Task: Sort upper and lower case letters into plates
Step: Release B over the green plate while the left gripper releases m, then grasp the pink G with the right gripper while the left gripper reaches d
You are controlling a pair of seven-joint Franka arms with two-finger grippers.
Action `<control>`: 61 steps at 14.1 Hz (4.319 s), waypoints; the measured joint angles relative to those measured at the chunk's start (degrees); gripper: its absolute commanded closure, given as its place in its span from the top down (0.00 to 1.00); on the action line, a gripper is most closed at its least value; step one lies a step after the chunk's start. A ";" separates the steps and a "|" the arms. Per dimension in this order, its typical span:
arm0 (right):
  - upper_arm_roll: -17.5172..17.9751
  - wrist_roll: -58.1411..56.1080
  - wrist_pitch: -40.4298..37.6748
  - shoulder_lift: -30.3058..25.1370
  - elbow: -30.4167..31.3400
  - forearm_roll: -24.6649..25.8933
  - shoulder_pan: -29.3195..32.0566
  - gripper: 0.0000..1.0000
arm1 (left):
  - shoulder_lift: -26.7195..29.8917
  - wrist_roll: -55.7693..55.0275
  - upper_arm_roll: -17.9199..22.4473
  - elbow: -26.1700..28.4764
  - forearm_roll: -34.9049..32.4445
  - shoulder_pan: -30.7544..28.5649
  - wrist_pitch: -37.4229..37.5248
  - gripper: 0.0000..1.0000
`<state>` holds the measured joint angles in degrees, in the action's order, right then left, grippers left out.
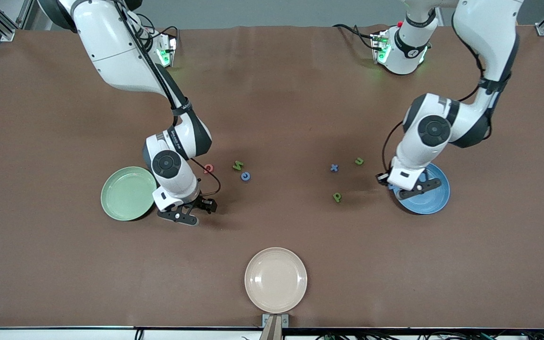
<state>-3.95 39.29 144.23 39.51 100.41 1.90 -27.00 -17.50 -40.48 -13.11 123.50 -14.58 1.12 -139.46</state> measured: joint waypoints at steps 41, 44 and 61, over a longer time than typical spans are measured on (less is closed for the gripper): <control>0.32 -30.38 -5.04 -18.67 22.71 -1.97 18.25 1.00 | -23.00 -37.32 -13.79 -20.32 -14.80 0.38 -1.20 1.00; 1.16 -21.81 -9.34 -21.08 20.59 -3.59 15.01 1.00 | -24.45 -39.79 -13.79 -21.38 -14.80 0.83 -1.16 1.00; 0.88 15.52 5.69 -15.80 25.29 -4.14 -9.18 0.83 | -25.35 -40.77 -15.44 -21.17 -14.80 1.77 1.66 0.58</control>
<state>-3.07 54.81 149.93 23.71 125.70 -2.23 -36.18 -42.85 -81.24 -28.55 102.33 -29.37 2.89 -137.80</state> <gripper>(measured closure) 0.079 0.330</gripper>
